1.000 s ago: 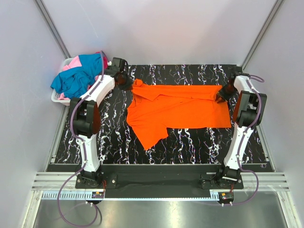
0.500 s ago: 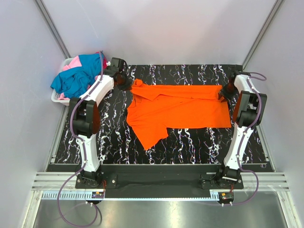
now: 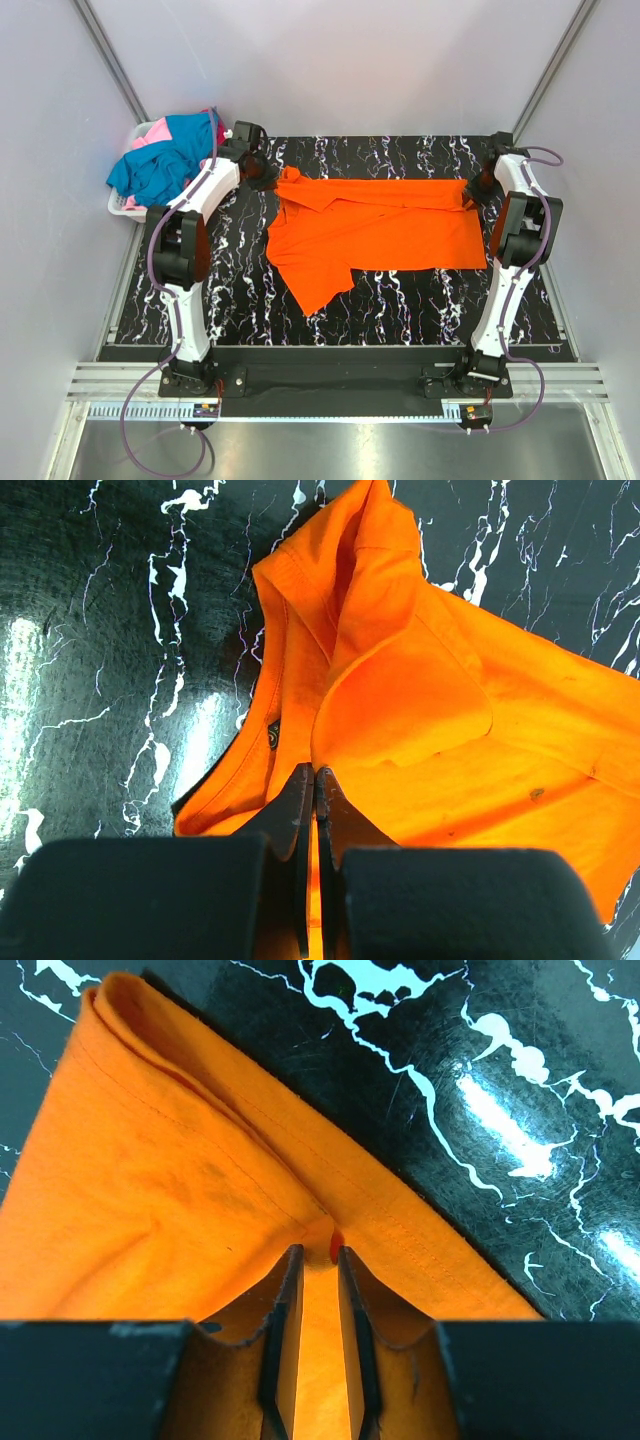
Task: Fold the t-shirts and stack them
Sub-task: Fold the tshirt
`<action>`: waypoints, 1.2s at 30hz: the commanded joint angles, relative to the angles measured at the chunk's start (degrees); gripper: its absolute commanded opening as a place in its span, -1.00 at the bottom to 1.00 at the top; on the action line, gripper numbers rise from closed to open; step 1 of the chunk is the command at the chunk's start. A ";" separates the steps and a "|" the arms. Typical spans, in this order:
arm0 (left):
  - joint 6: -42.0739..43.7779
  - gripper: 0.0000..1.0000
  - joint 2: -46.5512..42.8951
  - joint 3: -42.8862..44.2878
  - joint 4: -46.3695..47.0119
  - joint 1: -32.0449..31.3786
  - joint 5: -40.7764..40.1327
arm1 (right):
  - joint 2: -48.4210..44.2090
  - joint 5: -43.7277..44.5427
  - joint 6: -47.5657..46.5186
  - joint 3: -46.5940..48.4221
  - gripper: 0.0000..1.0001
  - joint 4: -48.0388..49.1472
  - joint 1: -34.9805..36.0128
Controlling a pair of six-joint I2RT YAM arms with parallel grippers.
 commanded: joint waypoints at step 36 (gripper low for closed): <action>1.84 -1.00 -5.30 -1.79 1.71 1.26 -1.53 | 0.86 3.03 -1.65 8.91 -0.90 -7.03 -0.05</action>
